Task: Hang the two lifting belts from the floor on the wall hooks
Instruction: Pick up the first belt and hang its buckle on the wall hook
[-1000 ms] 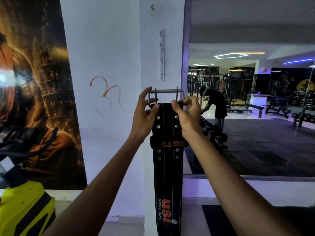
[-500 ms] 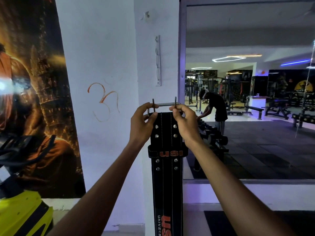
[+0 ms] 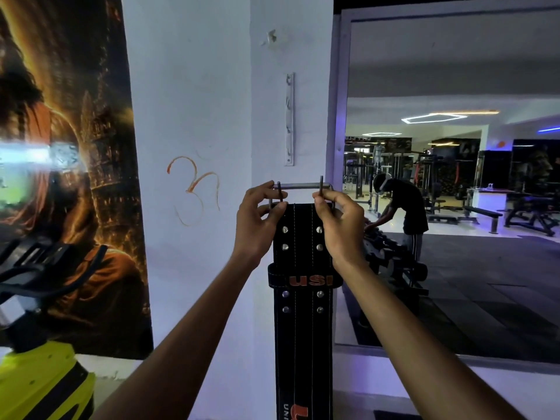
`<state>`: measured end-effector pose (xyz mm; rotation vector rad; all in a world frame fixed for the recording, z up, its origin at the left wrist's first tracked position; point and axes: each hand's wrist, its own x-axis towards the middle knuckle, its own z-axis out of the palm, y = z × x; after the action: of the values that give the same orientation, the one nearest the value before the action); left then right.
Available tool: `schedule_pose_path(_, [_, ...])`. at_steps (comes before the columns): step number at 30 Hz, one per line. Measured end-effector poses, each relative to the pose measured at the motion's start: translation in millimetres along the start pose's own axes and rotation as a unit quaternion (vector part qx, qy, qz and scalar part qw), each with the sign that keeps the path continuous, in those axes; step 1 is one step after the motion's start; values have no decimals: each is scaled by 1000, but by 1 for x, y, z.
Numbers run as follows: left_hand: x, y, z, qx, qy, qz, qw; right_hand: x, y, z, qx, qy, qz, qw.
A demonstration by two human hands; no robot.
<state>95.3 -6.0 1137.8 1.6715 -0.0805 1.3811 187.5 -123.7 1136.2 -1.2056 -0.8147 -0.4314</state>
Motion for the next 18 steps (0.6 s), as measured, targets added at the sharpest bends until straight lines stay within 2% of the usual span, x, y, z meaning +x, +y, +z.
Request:
schedule_pose_path(4, [33,-25,5,-17,-2,4,1000,32,16,13,-12,-8,-7,1000])
schedule_pose_path(7, [63,-49,6,-22,-5,40,999,61,30,26,-6,-17,-10,1000])
schedule_pose_path(11, [107,-83,11,27,-12,107,994,102,59,50,-24,10,-60,998])
schedule_pose_path(15, [158,-118,19,13,-23,112,993,147,90,75,-8,42,-76,996])
schedule_pose_path(18, [187,-143,27,-1,-1,112,994,176,110,90,-10,52,-100,994])
